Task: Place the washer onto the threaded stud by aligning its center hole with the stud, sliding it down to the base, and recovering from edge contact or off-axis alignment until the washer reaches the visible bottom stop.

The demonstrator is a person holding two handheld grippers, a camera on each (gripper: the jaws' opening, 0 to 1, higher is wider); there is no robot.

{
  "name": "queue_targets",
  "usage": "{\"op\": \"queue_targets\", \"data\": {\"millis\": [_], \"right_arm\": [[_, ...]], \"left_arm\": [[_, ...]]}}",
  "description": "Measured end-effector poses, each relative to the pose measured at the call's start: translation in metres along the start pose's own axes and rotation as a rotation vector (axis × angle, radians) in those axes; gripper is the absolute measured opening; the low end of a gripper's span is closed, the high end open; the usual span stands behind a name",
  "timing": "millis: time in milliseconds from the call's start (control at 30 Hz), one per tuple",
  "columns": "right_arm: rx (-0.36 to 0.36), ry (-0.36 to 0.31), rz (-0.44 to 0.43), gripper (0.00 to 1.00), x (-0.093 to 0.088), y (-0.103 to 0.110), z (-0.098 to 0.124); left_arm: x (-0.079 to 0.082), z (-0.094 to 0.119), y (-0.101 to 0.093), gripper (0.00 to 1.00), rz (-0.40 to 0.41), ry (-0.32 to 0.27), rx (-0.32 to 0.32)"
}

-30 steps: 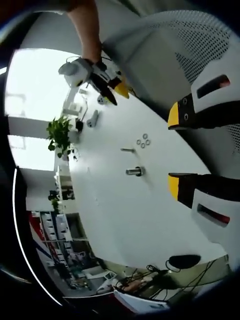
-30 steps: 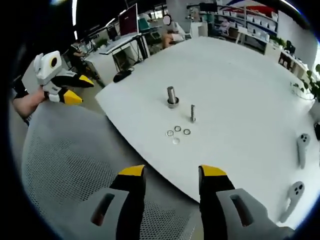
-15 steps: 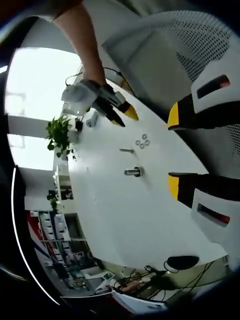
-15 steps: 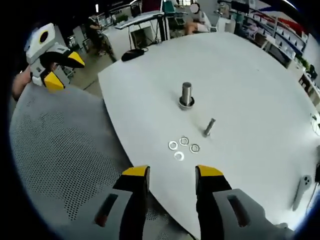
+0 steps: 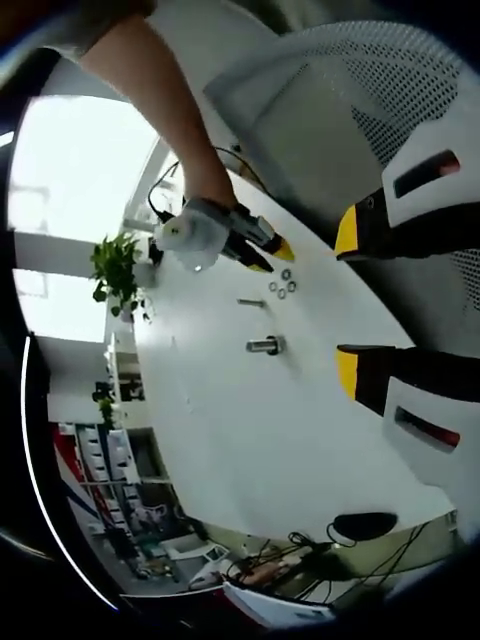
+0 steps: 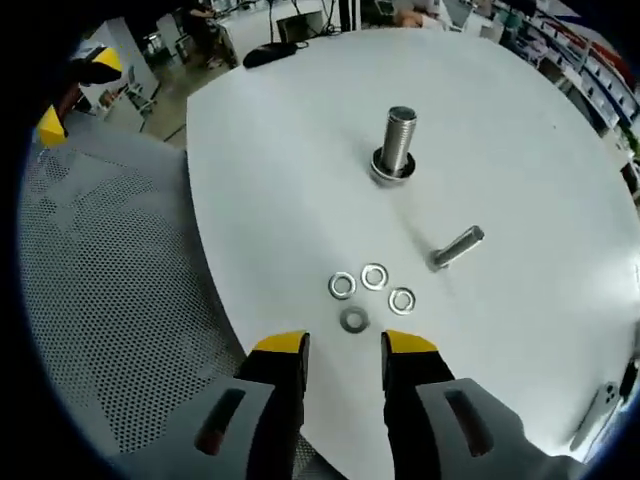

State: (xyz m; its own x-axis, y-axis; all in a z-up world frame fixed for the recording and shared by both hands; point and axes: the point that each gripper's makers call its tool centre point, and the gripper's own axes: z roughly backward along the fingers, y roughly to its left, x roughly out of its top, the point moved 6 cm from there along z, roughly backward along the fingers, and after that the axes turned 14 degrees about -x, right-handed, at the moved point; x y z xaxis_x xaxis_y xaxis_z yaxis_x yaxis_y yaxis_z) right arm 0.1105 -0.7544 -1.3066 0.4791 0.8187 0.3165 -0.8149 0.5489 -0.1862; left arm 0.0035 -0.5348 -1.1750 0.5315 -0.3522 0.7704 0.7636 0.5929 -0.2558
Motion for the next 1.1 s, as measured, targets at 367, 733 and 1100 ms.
{"op": "queue_targets", "data": {"millis": [367, 733, 1100], "right_arm": [[-0.023, -0.009, 0.088, 0.25, 0.005, 0.001, -0.012], [0.009, 0.089, 0.266, 0.16, 0.012, -0.001, -0.015], [0.038, 0.258, 0.458, 0.15, 0.025, 0.002, -0.02]], "left_arm": [[0.0, -0.001, 0.0, 0.31, -0.001, 0.007, -0.006], [0.0, -0.002, -0.002, 0.29, -0.004, 0.009, -0.017], [0.001, -0.001, -0.001, 0.28, -0.005, 0.001, -0.012]]}}
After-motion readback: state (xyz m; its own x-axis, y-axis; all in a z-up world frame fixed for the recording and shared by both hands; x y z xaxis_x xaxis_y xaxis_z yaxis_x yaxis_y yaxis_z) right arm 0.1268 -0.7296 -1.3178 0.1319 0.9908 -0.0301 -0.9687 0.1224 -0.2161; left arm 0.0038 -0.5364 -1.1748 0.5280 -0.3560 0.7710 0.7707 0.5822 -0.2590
